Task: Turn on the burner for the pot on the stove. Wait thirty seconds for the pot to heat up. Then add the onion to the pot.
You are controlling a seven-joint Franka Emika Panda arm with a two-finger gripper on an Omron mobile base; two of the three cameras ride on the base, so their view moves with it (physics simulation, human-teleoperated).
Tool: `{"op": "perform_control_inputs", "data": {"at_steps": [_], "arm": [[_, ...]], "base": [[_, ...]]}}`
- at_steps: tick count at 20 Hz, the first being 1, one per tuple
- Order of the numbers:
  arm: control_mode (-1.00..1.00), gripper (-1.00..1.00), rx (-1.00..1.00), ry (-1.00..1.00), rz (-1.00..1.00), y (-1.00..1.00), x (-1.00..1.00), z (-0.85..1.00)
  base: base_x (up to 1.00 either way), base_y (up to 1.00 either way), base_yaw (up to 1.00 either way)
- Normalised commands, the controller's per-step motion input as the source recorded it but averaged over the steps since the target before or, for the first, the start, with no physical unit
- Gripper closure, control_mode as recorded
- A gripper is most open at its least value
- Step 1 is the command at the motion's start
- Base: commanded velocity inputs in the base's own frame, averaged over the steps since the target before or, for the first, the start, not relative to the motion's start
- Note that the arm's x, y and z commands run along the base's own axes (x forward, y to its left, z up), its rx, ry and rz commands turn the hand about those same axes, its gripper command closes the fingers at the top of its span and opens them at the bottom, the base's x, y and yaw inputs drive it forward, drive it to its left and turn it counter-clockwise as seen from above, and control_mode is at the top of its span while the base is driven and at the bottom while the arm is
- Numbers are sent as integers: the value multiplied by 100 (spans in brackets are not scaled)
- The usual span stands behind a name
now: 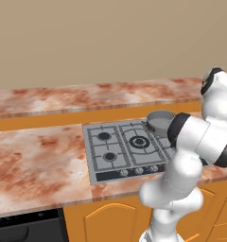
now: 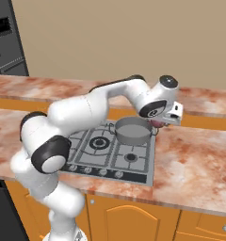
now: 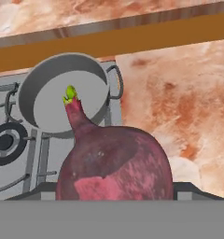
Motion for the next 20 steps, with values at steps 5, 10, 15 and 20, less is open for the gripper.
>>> {"op": "perform_control_inputs", "data": {"at_steps": [5,10,15,20], "arm": [[-100,100,-18,0,0,100,0,46],[-100,100,-15,3,0,100,9,5],[-100,100,-2,7,0,88,31,0],[-100,100,0,8,0,23,40,0]], "base": [[0,0,0],[0,0,0],[0,0,0],[0,0,0]]}}
